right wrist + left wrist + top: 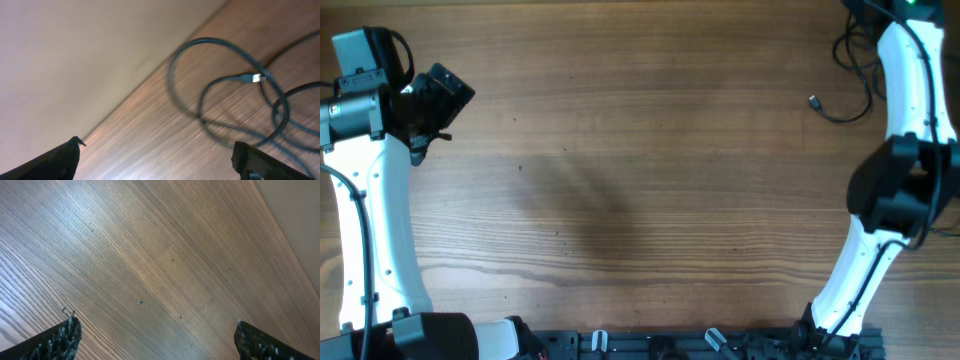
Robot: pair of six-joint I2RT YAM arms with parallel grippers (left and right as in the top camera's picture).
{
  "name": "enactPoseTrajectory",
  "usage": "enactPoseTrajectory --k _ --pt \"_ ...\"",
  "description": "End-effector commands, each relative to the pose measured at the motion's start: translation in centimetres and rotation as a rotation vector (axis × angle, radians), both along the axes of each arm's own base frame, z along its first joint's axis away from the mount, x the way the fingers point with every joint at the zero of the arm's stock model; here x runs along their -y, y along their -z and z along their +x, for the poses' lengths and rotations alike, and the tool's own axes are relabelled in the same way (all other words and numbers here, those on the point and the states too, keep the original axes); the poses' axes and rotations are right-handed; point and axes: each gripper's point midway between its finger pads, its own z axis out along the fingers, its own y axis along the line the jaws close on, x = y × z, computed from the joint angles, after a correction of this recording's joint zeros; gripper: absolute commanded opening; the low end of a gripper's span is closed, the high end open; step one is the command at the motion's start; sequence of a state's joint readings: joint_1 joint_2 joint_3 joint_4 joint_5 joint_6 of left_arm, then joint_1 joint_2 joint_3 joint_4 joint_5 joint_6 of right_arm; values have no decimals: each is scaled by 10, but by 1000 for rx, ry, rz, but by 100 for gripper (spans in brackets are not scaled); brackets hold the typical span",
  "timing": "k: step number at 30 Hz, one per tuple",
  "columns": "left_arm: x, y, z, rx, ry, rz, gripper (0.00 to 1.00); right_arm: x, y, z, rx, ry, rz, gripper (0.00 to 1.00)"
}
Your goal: Untangle cables
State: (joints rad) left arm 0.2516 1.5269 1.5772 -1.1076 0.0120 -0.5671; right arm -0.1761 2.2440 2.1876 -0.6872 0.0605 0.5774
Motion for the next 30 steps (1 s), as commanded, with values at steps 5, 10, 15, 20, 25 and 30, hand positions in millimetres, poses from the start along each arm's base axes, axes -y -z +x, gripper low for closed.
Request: enactPoseTrajectory --k 5,10,15,20,25,30 --pt "-3 2 1 -6 -19 0 100 -97 -147 -121 52 -423 159 100" --pt "-3 2 1 -6 -19 0 100 -151 -192 -210 41 -688 56 100" --pt "-3 2 1 -6 -20 0 100 -185 -205 -280 -10 -774 75 100" --pt "-3 2 1 -6 -19 1 100 -187 -208 -295 -20 -784 74 100" --pt "-3 2 1 -6 -19 1 100 -192 -209 -296 4 -869 24 100" --pt "-3 2 1 -6 -19 0 100 -193 -211 -292 67 -1007 -156 100"
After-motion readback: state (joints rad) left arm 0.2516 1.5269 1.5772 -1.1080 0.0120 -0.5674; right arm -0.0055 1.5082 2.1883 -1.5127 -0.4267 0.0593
